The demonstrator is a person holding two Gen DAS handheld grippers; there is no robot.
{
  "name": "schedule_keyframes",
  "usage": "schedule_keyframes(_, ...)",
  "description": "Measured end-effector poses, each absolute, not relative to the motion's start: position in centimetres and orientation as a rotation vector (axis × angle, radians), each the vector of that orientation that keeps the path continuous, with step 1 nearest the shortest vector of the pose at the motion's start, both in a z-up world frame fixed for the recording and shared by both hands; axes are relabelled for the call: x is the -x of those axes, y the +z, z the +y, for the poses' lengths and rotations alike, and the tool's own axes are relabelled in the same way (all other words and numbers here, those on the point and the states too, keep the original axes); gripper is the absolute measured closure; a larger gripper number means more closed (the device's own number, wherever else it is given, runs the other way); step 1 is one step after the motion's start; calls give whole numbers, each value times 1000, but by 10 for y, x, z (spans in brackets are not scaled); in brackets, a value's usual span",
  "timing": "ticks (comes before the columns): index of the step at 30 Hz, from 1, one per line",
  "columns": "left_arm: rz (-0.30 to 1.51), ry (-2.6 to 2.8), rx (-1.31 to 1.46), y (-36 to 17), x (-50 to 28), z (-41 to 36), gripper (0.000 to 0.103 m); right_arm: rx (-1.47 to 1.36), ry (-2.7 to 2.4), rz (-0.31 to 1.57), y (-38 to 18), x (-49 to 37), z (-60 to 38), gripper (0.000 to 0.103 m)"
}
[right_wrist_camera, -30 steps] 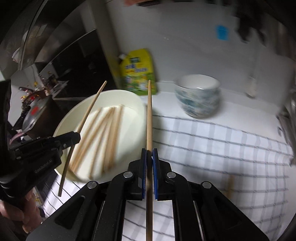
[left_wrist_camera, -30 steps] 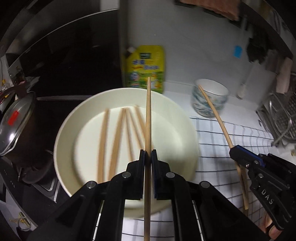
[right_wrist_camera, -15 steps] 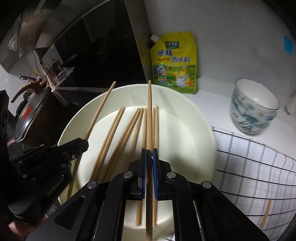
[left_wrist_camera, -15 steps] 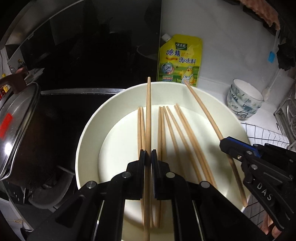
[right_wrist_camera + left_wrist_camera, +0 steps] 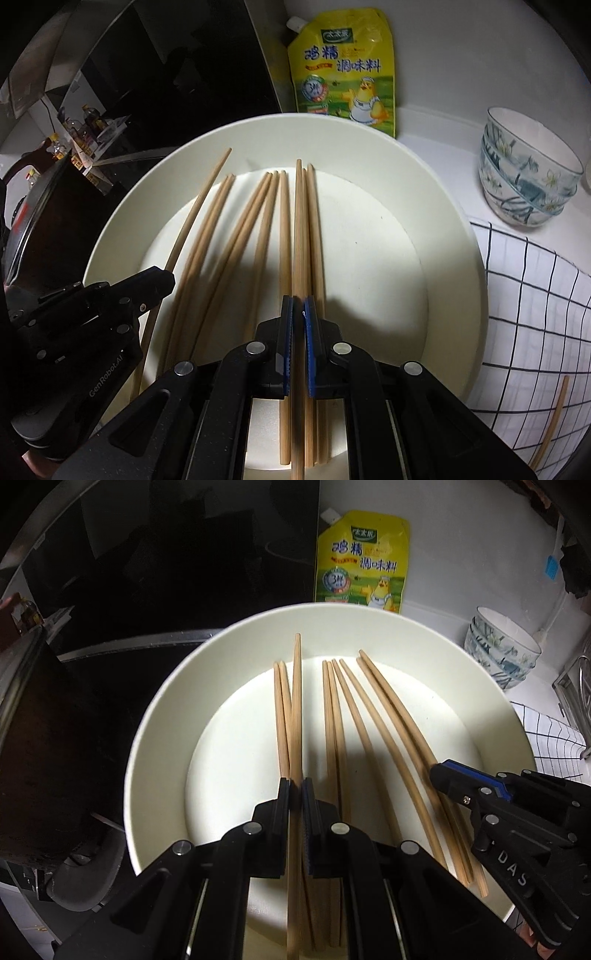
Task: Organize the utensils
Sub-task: 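Lower both tools into the basin and open them to release the chopsticks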
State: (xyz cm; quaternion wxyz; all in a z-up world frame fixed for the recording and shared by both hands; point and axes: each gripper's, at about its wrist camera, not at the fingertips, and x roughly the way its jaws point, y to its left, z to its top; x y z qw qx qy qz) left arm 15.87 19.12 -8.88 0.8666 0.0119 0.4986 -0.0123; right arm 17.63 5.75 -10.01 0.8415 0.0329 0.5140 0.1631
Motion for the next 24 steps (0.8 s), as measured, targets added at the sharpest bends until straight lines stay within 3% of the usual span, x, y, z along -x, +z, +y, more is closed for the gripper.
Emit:
schedule_keyframes(4, 1055, -22, -28, -90, -159, 191, 95, -78, 349, 1090, -102, -175, 56, 96)
schedule_keyframes(8, 1038, -8, -15, -84, -155, 196, 81, -84, 341, 1067, -97, -172, 53, 91)
schedule_keyframes(16, 1030, 24, 11, -73, -140, 204, 78, -92, 337, 1038, -85, -159, 46, 91)
schedule_keyframes(24, 990, 23, 24, -52, -122, 198, 55, -110, 328, 1001, -66, -139, 32, 86)
